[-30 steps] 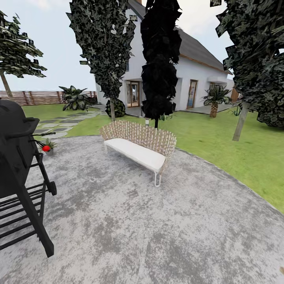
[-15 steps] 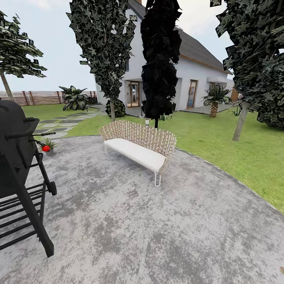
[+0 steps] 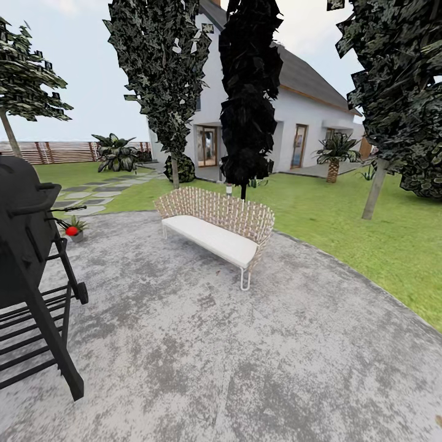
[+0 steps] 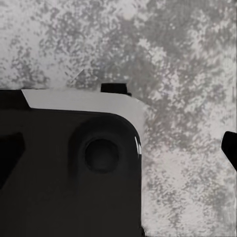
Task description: Pick up the pesticide atomizer in the garden and spray insectifuge to fully cover both potted plants in the garden.
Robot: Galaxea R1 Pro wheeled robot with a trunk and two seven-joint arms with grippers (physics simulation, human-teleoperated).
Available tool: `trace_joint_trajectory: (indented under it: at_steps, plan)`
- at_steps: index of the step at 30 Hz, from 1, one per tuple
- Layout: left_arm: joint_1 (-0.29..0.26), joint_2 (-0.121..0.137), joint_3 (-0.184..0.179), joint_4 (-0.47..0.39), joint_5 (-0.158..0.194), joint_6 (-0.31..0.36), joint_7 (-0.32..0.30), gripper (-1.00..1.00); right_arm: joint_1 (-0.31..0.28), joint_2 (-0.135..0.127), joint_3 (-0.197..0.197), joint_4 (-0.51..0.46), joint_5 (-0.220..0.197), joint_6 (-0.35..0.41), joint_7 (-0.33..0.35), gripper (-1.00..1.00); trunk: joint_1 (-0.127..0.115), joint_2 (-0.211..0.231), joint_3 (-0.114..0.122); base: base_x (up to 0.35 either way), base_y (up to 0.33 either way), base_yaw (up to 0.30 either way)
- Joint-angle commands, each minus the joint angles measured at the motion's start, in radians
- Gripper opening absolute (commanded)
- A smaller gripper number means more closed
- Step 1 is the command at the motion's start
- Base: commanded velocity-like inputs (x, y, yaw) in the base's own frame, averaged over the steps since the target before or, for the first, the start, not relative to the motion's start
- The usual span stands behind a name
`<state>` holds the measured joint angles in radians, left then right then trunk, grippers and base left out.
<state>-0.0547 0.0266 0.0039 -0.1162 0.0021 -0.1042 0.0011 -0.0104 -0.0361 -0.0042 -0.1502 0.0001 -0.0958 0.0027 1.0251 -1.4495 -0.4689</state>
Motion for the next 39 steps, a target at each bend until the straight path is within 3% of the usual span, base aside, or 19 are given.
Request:
trace_joint_trajectory:
  at_steps: [1,4,5,8,13,20,39]
  plan:
    - [-0.006,0.0,0.0,-0.005,-0.003,-0.009,-0.001,1.0,-0.004,-0.006,0.0,-0.005,0.0,-0.009,0.0,1.0,0.0,-0.001,-0.001,0.0,0.0,0.0]
    - [-0.024,0.001,-0.002,-0.022,-0.006,-0.026,-0.006,1.0,-0.018,-0.023,0.0,-0.022,0.0,-0.026,0.0,1.0,0.0,-0.001,-0.001,0.0,0.0,0.0]
    - [-0.123,0.001,-0.003,-0.131,-0.007,-0.192,-0.007,1.0,-0.021,-0.027,0.0,-0.302,0.0,-0.273,0.0,1.0,0.0,-0.001,-0.001,0.0,0.0,0.0]
    - [-0.149,0.001,-0.007,-0.136,-0.007,-0.201,-0.015,1.0,-0.029,-0.039,0.0,-0.32,0.0,-0.274,0.003,1.0,0.0,-0.001,-0.001,0.0,0.0,0.0]
    - [-0.147,0.002,-0.009,-0.139,-0.006,-0.208,-0.021,1.0,-0.032,-0.046,0.0,-0.33,0.002,-0.278,0.008,1.0,0.0,-0.001,-0.001,0.0,0.0,0.0]
    - [-0.142,0.006,-0.003,-0.139,-0.008,-0.209,-0.02,1.0,-0.033,-0.039,0.003,-0.327,0.002,-0.278,0.004,1.0,0.0,-0.001,-0.001,0.091,-0.025,0.022]
    - [-0.143,0.003,-0.011,-0.128,-0.011,-0.209,-0.018,1.0,-0.033,-0.036,0.004,-0.325,0.001,-0.278,0.001,1.0,0.0,-0.001,0.0,0.269,-0.156,0.255]
